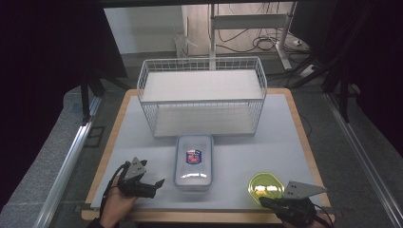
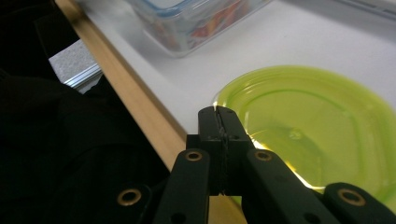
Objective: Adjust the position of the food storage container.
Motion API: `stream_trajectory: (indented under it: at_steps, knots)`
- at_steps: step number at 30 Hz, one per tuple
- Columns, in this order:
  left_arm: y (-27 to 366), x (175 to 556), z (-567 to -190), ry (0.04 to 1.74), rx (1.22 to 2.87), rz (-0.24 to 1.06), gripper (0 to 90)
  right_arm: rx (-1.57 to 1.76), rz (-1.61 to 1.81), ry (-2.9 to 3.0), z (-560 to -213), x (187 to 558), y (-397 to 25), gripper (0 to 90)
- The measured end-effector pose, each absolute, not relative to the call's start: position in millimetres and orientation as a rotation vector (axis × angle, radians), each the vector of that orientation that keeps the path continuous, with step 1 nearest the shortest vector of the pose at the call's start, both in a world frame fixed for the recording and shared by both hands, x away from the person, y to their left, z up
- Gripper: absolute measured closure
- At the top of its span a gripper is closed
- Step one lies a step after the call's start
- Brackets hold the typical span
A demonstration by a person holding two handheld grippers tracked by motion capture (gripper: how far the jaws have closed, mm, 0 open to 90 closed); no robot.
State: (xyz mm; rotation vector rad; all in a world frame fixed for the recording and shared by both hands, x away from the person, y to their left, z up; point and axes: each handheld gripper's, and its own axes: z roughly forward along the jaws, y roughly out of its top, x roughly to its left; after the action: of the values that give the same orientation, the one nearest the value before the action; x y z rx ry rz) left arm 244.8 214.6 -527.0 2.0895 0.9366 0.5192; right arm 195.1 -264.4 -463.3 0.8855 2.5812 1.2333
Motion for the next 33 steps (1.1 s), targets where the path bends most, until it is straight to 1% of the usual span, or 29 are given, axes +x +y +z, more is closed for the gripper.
stream_trajectory:
  at_steps: [9, 19, 33]
  knots:
    - [214.3, 244.7, -527.2, 0.939, 2.088, 0.517, 5.3, 0.836, 1.169, 2.679, -471.3, 189.1, -254.2, 89.8]
    - [214.0, 245.2, -527.7, 0.937, 2.092, 0.514, 5.4, 0.887, 1.167, 2.699, -479.3, 197.9, -256.8, 89.8]
    - [213.2, 245.4, -528.1, 0.936, 2.093, 0.511, 5.4, 0.912, 1.181, 2.692, -479.2, 209.7, -262.4, 89.9]
